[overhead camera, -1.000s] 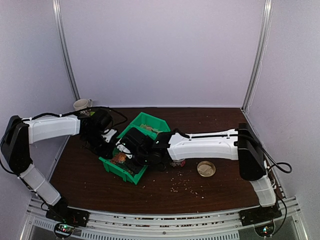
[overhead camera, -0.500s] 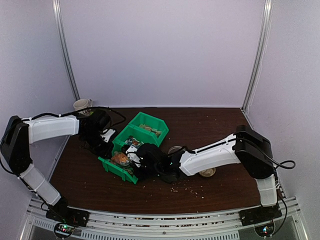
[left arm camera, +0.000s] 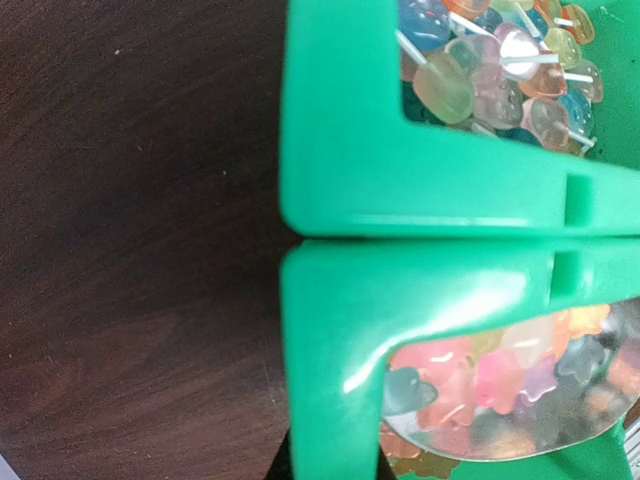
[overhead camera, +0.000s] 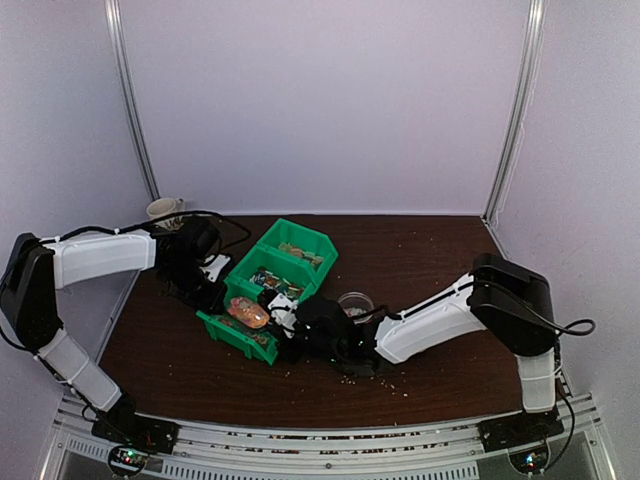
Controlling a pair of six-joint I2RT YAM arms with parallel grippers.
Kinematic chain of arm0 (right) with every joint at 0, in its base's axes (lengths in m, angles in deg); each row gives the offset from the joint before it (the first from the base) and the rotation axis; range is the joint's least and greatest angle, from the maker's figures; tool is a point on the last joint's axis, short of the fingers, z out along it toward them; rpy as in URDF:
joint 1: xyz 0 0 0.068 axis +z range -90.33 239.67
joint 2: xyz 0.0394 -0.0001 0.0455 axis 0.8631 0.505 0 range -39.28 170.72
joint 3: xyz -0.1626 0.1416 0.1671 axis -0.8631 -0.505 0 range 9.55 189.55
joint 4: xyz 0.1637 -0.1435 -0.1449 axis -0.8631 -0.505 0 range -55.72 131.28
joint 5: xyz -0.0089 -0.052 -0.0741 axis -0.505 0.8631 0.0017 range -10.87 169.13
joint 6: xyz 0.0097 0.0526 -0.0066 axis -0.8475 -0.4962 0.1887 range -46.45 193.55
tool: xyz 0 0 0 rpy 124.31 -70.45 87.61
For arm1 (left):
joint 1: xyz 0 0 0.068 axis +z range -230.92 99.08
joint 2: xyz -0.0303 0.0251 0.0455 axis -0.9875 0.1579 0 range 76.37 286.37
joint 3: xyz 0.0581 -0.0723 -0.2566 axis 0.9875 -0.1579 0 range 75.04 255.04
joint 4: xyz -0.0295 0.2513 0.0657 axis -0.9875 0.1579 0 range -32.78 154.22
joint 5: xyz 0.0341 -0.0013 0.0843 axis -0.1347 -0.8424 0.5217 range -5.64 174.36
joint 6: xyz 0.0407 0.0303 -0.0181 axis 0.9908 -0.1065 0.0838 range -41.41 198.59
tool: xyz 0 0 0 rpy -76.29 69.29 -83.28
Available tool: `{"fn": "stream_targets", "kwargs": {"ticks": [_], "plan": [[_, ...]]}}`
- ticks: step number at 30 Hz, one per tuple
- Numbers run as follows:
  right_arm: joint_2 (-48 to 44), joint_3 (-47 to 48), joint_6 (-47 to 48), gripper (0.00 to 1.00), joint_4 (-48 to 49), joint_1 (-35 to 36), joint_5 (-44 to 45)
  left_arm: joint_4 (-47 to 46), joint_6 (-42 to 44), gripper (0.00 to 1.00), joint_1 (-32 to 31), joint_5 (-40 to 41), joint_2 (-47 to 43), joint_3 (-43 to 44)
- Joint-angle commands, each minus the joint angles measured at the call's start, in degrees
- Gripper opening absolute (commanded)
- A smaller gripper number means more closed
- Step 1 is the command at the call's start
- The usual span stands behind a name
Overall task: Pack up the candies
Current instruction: Scoop the fake candies from the plate, then place the fake candies in the packing box.
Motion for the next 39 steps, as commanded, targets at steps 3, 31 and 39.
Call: {"fn": "stream_targets", "kwargs": {"ticks": [3,31,39], "plan": [[-0.5,-4.2,1.6,0.00,0.1,-0.7,0.6,-9.9,-1.8,0.00,1.0,-6.6,-4.5,3.7],[-14.3,-21.2,8.3,0.00,20.3,-0.6,0.5,-8.0,-2.4,0.00,2.4,-5.9,-2.7,4.3],[-19.6,-24.7,10.7,0.00,21.4,-0.6,4.7,-7.8,-2.4,0.00,2.5,-5.7,-2.9,4.3]]}}
